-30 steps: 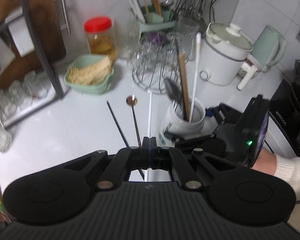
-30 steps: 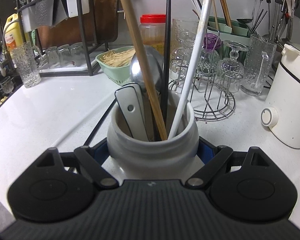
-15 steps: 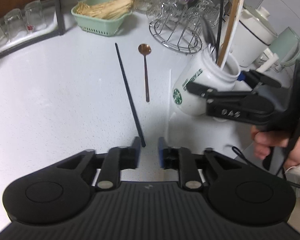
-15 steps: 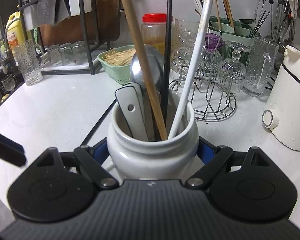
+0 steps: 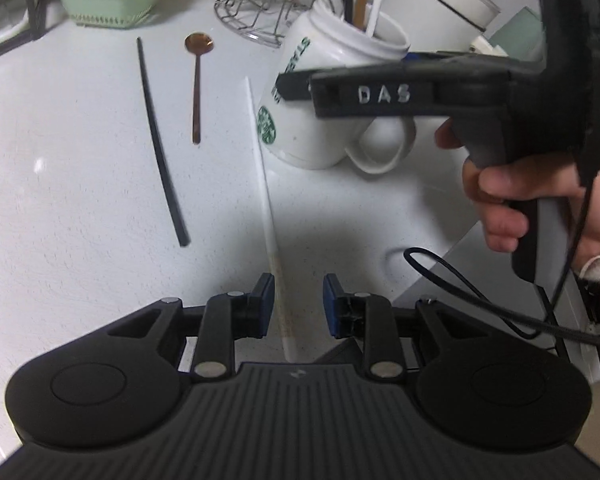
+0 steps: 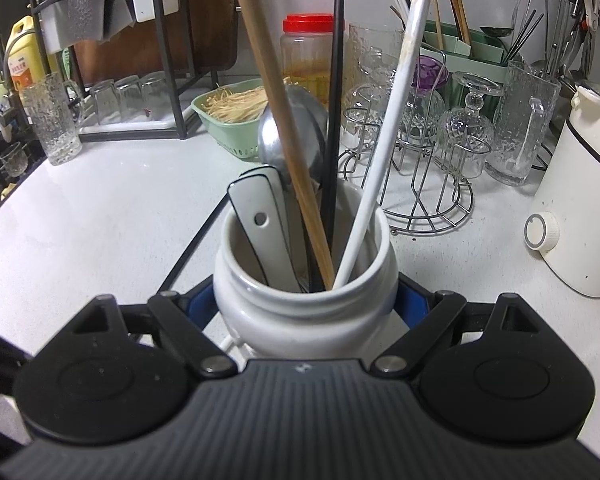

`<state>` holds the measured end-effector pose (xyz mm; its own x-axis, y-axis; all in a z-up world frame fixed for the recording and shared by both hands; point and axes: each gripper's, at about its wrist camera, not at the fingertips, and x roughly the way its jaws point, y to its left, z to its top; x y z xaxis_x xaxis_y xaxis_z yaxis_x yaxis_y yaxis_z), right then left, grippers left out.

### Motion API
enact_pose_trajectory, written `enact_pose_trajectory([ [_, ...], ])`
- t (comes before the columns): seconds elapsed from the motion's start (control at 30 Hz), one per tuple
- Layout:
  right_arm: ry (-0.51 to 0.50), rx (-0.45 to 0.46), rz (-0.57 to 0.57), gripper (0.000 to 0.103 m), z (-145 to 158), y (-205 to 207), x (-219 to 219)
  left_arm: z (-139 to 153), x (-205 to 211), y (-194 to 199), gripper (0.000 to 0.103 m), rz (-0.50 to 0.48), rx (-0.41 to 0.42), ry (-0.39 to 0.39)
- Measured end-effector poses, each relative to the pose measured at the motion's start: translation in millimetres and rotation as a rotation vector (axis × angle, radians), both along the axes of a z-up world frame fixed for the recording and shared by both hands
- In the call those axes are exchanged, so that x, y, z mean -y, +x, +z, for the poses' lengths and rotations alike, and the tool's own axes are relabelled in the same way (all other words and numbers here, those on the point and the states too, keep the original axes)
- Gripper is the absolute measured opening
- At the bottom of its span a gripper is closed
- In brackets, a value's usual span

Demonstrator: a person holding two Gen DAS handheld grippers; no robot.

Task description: Organize utensils

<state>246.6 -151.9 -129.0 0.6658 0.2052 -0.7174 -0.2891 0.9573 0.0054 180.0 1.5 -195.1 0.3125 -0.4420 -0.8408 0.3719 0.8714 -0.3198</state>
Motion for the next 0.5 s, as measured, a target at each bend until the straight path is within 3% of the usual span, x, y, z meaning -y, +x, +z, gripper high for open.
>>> enact_pose_trajectory([
  [0.07,-0.001,-0.003,-0.006,0.091,0,0,-1,-5,5,-4,0.028,0.019,0.006,0.055],
  [0.27,0.0,-0.006,-0.016,0.091,1,1,-1,-9,5,-12,0.018,0.079,0.018,0.09],
  [0.33,0.001,-0.004,-0.017,0.091,0,1,-1,-10,6,-12,0.008,0.099,0.017,0.096],
  [0.5,-0.001,0.001,-0.01,0.091,0,0,-1,-6,7,-22,0.008,0.146,0.019,0.115],
])
